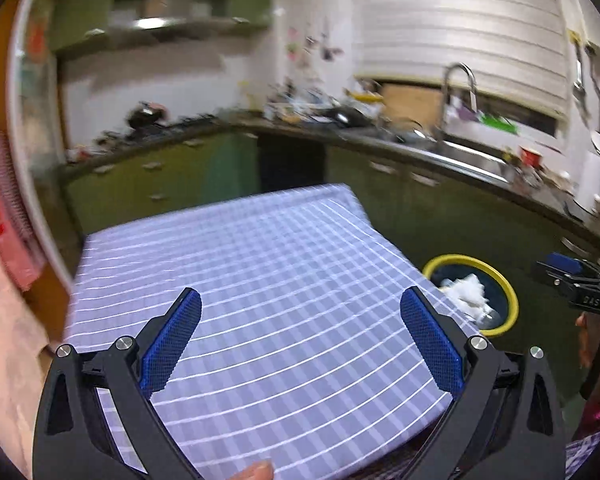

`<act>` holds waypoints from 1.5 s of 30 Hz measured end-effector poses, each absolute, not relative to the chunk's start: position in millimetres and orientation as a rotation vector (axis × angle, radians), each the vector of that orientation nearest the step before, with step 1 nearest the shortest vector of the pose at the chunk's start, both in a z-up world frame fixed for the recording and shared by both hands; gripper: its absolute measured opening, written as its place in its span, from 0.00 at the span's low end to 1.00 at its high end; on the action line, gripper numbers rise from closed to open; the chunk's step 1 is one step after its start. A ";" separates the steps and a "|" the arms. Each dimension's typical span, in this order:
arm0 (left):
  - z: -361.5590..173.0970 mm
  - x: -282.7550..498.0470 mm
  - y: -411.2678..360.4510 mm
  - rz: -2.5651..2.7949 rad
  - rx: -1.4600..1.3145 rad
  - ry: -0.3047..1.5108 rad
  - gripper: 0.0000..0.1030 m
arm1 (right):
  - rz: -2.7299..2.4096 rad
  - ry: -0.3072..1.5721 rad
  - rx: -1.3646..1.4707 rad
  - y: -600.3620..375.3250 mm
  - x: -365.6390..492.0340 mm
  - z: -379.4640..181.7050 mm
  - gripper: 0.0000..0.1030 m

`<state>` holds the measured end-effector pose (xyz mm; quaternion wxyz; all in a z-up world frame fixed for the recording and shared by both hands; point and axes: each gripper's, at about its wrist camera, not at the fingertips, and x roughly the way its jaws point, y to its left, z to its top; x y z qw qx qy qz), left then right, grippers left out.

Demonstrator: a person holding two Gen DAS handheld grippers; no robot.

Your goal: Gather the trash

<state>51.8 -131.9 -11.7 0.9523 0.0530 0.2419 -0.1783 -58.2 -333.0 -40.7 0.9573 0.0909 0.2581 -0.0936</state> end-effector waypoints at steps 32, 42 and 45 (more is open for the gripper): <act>-13.8 -3.4 -61.8 -0.223 -0.002 0.485 0.95 | -0.174 0.511 0.058 -289.6 -57.0 -24.2 0.93; -17.0 -3.1 -62.9 -0.220 0.001 0.489 0.95 | -0.173 0.512 0.058 -288.9 -56.2 -24.6 0.93; -17.5 -2.4 -64.2 -0.219 0.003 0.492 0.95 | -0.174 0.512 0.058 -288.9 -56.1 -24.6 0.93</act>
